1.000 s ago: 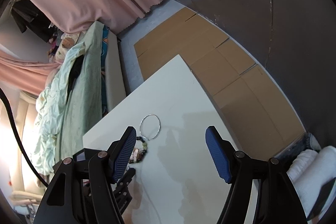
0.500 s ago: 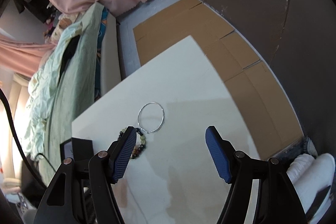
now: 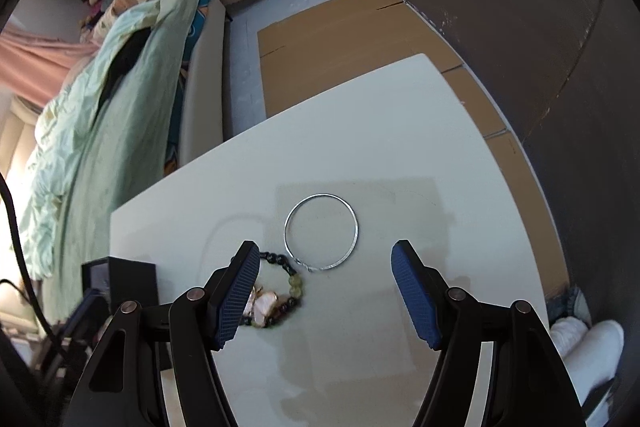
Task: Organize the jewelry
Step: 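Carry the silver ring over the black box and open the left tool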
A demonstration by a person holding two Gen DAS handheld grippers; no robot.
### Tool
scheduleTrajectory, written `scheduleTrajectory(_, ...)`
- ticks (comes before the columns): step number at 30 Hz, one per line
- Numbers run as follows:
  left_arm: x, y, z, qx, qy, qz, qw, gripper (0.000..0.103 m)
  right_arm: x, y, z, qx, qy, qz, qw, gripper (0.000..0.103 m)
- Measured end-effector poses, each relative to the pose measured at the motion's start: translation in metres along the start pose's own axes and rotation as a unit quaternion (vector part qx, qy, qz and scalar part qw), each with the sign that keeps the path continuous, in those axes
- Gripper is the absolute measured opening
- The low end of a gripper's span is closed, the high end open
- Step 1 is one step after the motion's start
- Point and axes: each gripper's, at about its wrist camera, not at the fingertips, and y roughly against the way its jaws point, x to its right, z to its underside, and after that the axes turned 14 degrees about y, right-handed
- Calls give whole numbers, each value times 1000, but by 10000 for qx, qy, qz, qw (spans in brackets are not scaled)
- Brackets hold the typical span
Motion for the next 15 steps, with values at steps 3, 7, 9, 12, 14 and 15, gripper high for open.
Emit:
scheduleTrajectory(3,-6,7,-5,88,100,14,9999,13,-6,-6,-3,-26,107,106,9999,69)
scheduleTrajectory(7,-15,14,-10,175,223,39,9996,13,-15,-15,-6,-91,231,386,9989,69)
scheduleTrajectory(9,-20,18,-13,205,294,55,9993,13,-19,-19,-7,-149,332,556,9978,69)
scheduleTrajectory(12,-29,24,-17,251,418,80,9988,13,-26,-22,-6,-199,568,858,9945,69)
scheduleTrajectory(14,-37,28,-20,284,480,79,9984,13,-32,-24,-6,-256,749,1048,9913,69)
scheduleTrajectory(15,-41,29,-22,286,520,79,9982,13,-36,-25,-4,-311,897,1181,9885,69)
